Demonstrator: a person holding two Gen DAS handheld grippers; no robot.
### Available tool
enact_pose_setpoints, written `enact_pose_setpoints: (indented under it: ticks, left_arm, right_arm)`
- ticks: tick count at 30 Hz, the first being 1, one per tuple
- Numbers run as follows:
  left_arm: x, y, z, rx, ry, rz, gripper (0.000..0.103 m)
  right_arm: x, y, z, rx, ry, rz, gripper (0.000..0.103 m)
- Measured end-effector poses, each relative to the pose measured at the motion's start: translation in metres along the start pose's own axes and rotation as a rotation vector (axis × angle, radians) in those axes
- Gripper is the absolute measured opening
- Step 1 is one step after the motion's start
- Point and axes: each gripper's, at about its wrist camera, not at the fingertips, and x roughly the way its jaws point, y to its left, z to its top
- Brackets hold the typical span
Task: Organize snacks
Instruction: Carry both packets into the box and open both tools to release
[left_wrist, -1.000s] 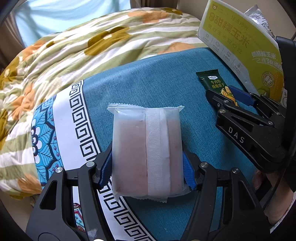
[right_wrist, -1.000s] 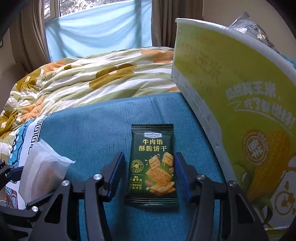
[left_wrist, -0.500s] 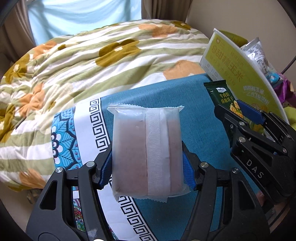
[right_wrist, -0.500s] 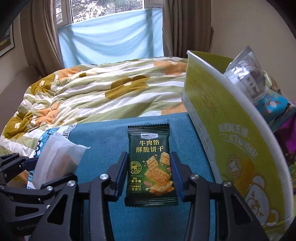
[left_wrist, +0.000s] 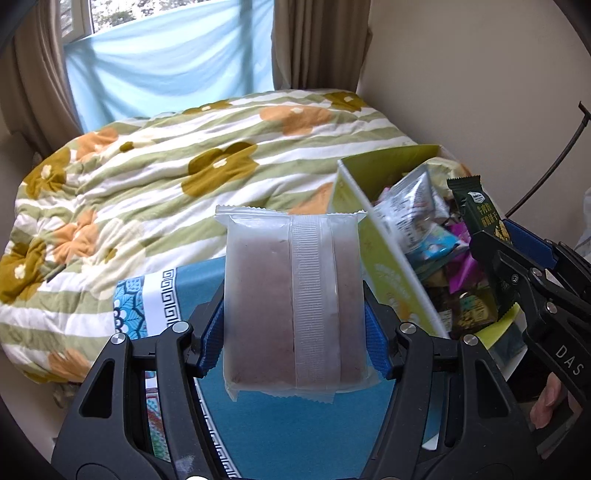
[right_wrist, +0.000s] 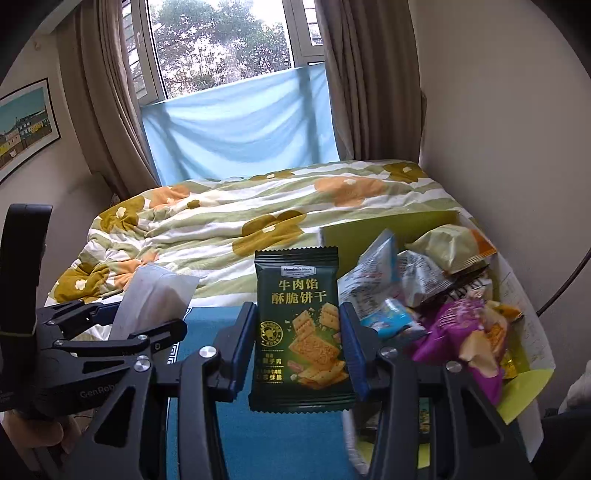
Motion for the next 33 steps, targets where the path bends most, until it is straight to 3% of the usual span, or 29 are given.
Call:
enact_pose_setpoints:
  ticks: [8,14,15,17,18,24,33]
  left_arm:
    - [0.010,-0.126,0.014,-0.048,-0.004,-0.033,0.060]
    - [0.041,-0.181,0.006,-0.121,0.045,-0.026,0.062]
    - [0.044,-0.185,0.005,-0.136,0.045,-0.013,0.065]
    - [0.044,-0.191,0.001,-0.153,0.038,0.009,0.094]
    - [0.042,-0.192,-0.001,-0.159,0.029,0.026,0.099]
    - [0.038,-0.187,-0.013,-0.183,0.053,0.104,0.100]
    - [0.023,-0.180,-0.017,-0.179,0.051,0.151,0.100]
  right_arm:
    - [-0.047,-0.107,0.017,-0.036,0.005,0.016,0.041]
    - [-0.051,-0.169,0.019,-0.056,0.019,0.038,0.041]
    - [-0.049,-0.176,0.018,-0.057,0.027,0.047,0.041]
    - [-0.047,-0.188,0.017,-0.063,0.043,0.064,0.041]
    - [-0.045,-0.193,0.016,-0.068,0.051,0.074,0.041]
    - [-0.034,-0.214,0.007,-0.066,0.095,0.141,0.041]
    - [-0.019,-0.228,0.011,-0.051,0.140,0.179,0.041]
